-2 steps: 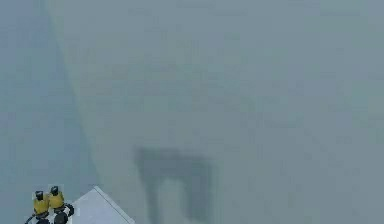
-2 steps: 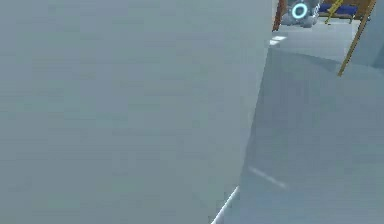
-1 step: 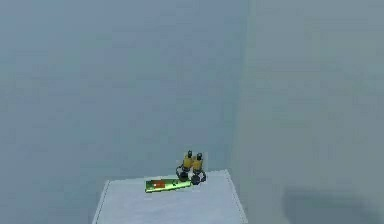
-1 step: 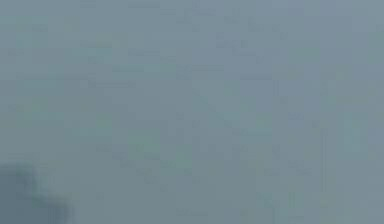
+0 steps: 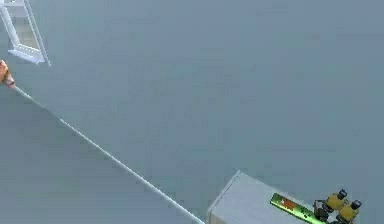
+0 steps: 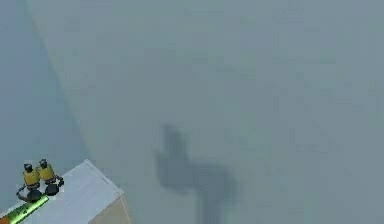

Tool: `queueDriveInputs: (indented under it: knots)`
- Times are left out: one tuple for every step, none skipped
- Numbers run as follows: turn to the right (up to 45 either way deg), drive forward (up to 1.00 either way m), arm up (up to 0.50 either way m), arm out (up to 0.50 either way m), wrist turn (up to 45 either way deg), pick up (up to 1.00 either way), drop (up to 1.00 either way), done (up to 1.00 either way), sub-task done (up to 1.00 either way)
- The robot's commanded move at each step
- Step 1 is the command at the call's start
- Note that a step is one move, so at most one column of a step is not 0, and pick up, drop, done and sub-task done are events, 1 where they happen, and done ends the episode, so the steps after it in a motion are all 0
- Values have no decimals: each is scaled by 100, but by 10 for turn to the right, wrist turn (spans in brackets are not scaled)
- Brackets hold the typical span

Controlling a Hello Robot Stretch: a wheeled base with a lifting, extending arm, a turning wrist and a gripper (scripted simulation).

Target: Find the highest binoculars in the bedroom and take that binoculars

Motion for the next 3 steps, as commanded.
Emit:
queueDriveInputs:
  knots:
    - [-390, 0, 0, 0, 0, 0, 0, 0, 0]
    - [0, 0, 50, 0, 0, 0, 0, 0, 0]
    - [0, 0, 34, 0, 0, 0, 0, 0, 0]
